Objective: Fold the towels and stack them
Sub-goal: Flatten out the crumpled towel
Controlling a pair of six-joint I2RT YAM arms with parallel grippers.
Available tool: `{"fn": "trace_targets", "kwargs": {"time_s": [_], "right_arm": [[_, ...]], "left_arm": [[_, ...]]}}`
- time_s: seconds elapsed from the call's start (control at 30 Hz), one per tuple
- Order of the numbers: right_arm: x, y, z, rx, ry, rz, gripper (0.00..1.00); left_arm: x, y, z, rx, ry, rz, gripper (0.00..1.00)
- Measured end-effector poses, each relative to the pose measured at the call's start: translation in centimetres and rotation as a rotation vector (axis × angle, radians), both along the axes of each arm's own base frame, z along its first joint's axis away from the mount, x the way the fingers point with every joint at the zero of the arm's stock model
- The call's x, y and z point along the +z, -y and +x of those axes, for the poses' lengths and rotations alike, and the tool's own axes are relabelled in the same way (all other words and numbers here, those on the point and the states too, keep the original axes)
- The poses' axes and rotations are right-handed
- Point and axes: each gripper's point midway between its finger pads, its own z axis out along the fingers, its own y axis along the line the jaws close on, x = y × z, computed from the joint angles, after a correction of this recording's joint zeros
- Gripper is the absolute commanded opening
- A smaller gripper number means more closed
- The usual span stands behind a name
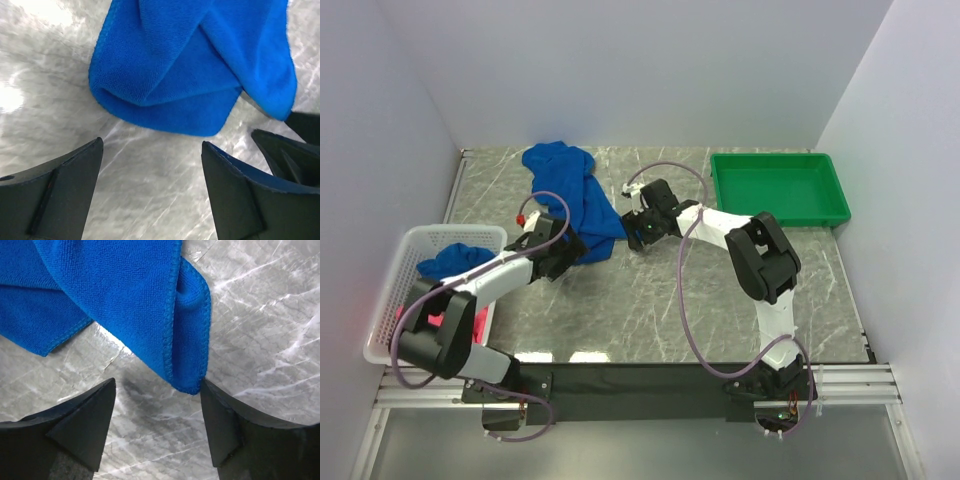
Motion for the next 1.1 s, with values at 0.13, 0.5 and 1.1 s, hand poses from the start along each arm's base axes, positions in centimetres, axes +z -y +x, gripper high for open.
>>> {"fn": "trace_targets", "kwargs": {"time_s": [0.13,0.5,1.1], "right_arm": [[0.0,-0.2,0.0,0.008,-0.002,0.014,0.60],[0.5,-1.0,0.4,0.024,0.012,0.056,0.15],[10.7,5.1,3.1,-0.157,0.003,0.217,0.00]], "left_arm": [[-2.0,0.5,0.4,0.025,-0.034,-0.015,0.78],[-3.0,2.9,2.3,0.024,-0.019,-0.018,0.29],[7.2,-0.3,6.5,-0.028,0.034,0.302,0.01]]}}
